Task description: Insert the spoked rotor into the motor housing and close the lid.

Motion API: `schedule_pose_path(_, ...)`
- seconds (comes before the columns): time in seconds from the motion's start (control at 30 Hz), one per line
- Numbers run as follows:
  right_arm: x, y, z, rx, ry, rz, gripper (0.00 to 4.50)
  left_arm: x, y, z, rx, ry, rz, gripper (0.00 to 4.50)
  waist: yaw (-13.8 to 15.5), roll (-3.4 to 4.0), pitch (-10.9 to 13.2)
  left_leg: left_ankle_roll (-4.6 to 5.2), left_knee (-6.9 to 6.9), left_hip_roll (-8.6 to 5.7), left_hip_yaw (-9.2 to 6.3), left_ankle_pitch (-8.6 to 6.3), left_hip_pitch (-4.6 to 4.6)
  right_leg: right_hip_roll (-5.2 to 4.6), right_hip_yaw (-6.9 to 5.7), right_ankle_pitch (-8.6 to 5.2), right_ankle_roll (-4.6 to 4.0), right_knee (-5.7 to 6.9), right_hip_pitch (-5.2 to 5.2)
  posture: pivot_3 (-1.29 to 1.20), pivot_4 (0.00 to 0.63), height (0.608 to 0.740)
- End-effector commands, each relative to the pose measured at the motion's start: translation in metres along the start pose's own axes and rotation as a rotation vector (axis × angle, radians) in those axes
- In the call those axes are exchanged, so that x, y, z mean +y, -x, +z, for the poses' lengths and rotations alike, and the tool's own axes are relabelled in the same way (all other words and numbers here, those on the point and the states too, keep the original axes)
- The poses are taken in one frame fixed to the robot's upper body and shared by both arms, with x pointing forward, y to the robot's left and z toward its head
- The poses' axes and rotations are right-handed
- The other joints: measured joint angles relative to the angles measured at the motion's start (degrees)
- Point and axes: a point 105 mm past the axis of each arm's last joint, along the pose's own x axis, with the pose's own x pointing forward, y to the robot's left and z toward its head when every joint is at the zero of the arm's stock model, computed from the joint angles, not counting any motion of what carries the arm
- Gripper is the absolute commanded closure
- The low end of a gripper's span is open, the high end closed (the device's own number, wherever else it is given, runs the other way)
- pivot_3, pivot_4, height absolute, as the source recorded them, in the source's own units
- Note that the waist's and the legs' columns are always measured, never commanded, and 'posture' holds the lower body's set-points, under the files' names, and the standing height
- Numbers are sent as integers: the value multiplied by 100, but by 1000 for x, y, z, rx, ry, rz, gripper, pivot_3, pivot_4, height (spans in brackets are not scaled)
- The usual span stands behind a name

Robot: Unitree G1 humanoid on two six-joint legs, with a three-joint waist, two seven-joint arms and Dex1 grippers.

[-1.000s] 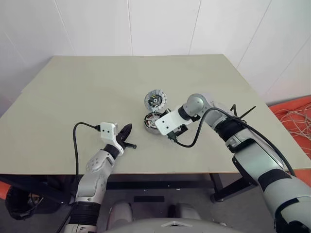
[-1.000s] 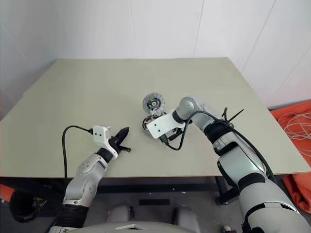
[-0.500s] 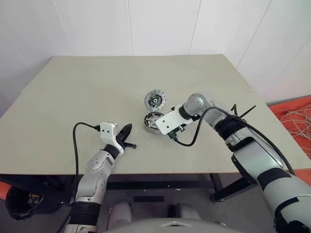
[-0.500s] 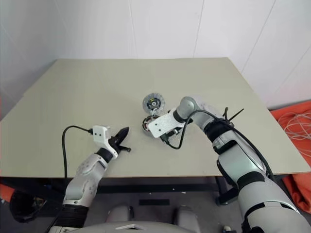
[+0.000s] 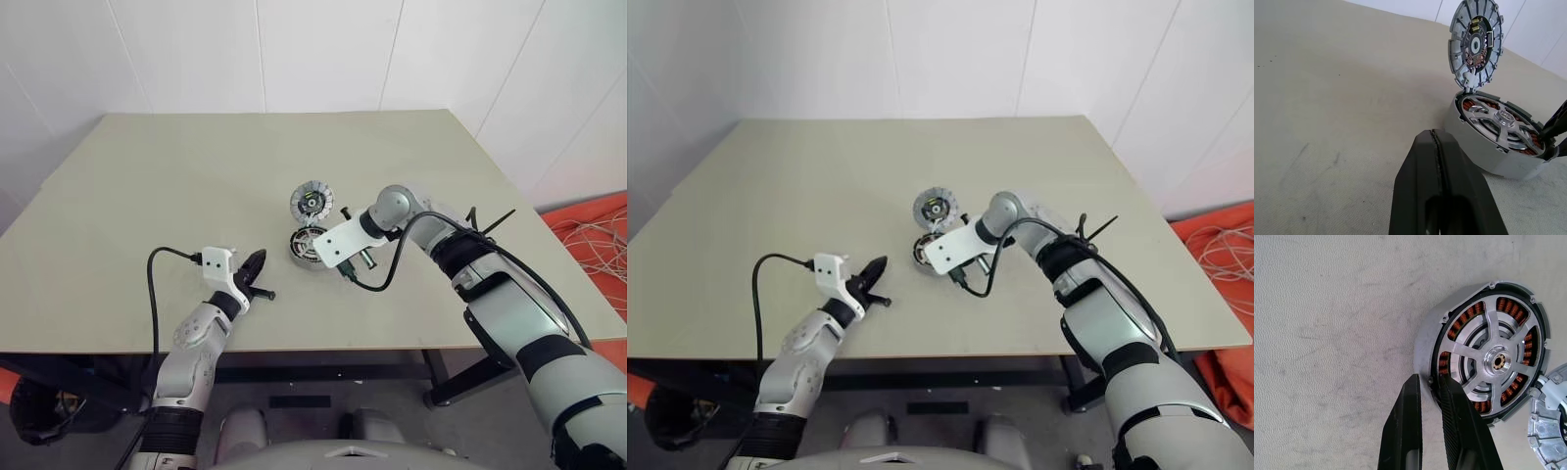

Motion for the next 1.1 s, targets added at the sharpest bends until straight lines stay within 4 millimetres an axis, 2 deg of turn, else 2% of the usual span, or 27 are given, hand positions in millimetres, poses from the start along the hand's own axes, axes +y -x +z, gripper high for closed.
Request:
schedule_pose_path(0.03, -6, 6, 4, -3, 29, -2, 4024, -3, -3, 10, -37, -11, -13, 4500, 0, 0, 0, 0, 0, 0, 0, 0, 0, 0, 0, 0, 0, 0, 0, 0, 0, 740)
schedule_pose_path(0.1, -6, 6, 5, -7, 28, -4, 4423, -3, -3, 10, -37, -8, -13, 4500, 0, 0, 0, 1, 0, 0, 0, -1, -1, 0, 0, 0, 0, -1, 0, 0, 0, 740)
schedule_pose_path(0.13, -6, 6, 5, -8, 28, -5, 4483, -3, -3, 10, -37, -7, -12, 4500, 0, -1, 1, 2, 0, 0, 0, -1, -1, 0, 0, 0, 0, -1, 0, 0, 0, 740)
schedule_pose_path(0.6, -11, 9, 9, -44, -38, -69, 4483, -4, -3, 8, -29, -4, -22, 4500, -3, 0, 1, 2, 2, 1, 0, -1, -5, 0, -1, 1, -3, 0, -5, 0, 0, 740)
schedule_pose_path(0.87, -7, 34, 10, -73, -208, -98, 4483, -6, -6, 6, -21, 0, -33, 4500, 18, -1, 2, 5, 7, 0, -3, -2, -31, 0, -3, 3, -5, -1, -20, 0, 0, 740)
schedule_pose_path(1.1, 2, 58, 2, -21, -300, -125, 4483, -7, -9, 4, -11, 2, -48, 4500, 22, -1, 3, 7, 12, 1, -4, -2, -57, 0, -6, 4, -5, 2, -46, 0, 0, 740)
